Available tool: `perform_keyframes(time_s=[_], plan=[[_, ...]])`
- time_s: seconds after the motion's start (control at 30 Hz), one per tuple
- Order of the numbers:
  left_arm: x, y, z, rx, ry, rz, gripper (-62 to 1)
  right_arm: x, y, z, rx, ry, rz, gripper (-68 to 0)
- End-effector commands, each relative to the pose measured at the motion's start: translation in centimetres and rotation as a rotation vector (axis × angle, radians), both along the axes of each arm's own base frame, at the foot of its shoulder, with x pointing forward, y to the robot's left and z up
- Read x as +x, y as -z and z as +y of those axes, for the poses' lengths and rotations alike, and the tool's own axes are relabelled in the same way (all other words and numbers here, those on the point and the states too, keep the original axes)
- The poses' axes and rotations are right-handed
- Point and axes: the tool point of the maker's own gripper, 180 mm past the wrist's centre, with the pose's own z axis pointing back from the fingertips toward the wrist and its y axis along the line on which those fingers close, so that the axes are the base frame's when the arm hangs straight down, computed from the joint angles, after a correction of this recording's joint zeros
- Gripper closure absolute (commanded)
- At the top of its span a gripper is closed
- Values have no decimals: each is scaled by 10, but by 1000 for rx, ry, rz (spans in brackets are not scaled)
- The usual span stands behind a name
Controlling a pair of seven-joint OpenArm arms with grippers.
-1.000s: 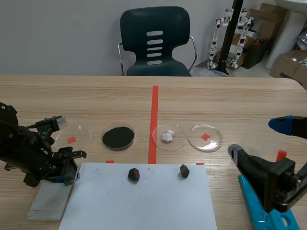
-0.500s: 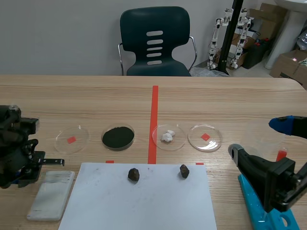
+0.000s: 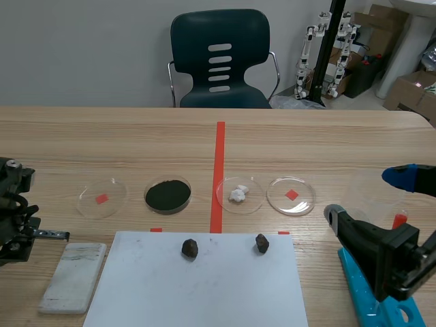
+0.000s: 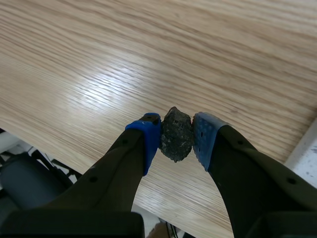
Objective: Rub the mineral on the streak plate
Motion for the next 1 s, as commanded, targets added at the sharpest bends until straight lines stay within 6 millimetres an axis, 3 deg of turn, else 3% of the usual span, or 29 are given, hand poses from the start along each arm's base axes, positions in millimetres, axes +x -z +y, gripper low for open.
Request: perform_keyframes(time_s=[0.0,0.4,0.77,0.97], plan=[[7,-11,4,14,16,-48,-90,3,-11,2,17,-5,-36,-591],[13,-23,-22,-50,166,-253,-90,3,-11,2,17,-5,-36,-591],[-2,-49,-74,-196,332,-497,-90,3,-11,2,17,-5,-36,-591],[-23,-76,-121,-304,480,-607,-90,3,-11,2,17,-5,-36,-591]])
